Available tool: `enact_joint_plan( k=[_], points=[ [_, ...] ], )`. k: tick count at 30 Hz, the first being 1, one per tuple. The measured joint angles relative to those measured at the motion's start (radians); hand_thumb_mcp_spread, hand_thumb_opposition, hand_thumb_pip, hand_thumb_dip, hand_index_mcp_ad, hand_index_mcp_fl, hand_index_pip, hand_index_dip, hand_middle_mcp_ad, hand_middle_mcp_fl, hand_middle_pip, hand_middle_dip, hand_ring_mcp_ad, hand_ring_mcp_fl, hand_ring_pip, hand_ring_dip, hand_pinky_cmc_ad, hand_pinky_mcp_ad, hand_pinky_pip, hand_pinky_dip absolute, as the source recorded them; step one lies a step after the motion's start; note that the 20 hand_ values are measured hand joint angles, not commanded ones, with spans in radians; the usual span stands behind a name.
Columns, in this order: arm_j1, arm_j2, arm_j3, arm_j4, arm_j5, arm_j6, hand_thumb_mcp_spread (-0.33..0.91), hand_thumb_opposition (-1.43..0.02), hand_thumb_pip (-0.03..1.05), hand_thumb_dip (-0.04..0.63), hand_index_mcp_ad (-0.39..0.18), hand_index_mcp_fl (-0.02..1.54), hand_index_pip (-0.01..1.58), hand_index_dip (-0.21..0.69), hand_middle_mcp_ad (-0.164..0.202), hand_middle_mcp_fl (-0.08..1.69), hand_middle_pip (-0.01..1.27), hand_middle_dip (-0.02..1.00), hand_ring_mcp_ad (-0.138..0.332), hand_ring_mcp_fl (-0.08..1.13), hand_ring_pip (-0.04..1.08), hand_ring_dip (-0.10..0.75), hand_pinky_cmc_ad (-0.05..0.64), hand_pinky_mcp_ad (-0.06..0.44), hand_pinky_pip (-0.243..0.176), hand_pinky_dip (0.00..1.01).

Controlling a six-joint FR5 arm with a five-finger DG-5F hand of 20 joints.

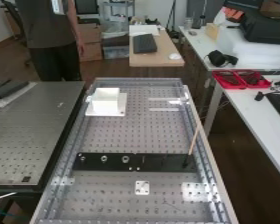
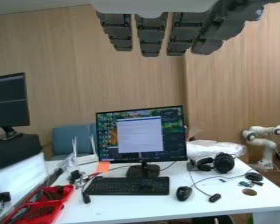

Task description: Grab the smaller nut and place it in the white container

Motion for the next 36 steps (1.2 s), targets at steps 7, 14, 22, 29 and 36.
enact_joint_plan(
  k=[7,14,22,29,36],
  points=[
    [-0.002,0.001,-0.001,0.000,-0.001,0.002,0.13,-0.19,0.36,0.024,-0.007,0.01,0.01,0.033,0.059,-0.01,0.03,0.03,0.065,0.00,0.02,0.017,0.044,0.058,-0.010,0.04],
    [-0.006,0.002,-0.005,0.003,-0.003,0.005,0.21,-0.56,0.49,0.056,-0.056,0.01,0.05,0.138,0.061,0.02,0.10,0.16,0.094,0.00,0.05,0.052,0.250,0.237,-0.028,0.16],
    [-0.011,0.006,-0.013,0.014,-0.005,0.008,0.21,-0.68,0.55,0.051,-0.054,0.02,0.07,0.187,0.061,0.04,0.12,0.21,0.157,0.00,0.09,0.079,0.365,0.314,-0.042,0.20],
    [-0.013,0.007,-0.015,0.018,-0.005,0.006,0.20,-0.71,0.55,0.051,-0.054,0.02,0.07,0.188,0.061,0.04,0.12,0.21,0.157,0.00,0.08,0.086,0.384,0.316,-0.042,0.22],
    [-0.013,0.006,-0.016,0.018,-0.003,0.005,0.19,-0.71,0.55,0.051,-0.052,0.02,0.07,0.197,0.072,0.04,0.12,0.22,0.162,0.00,0.08,0.086,0.396,0.328,-0.049,0.23]
  ],
)
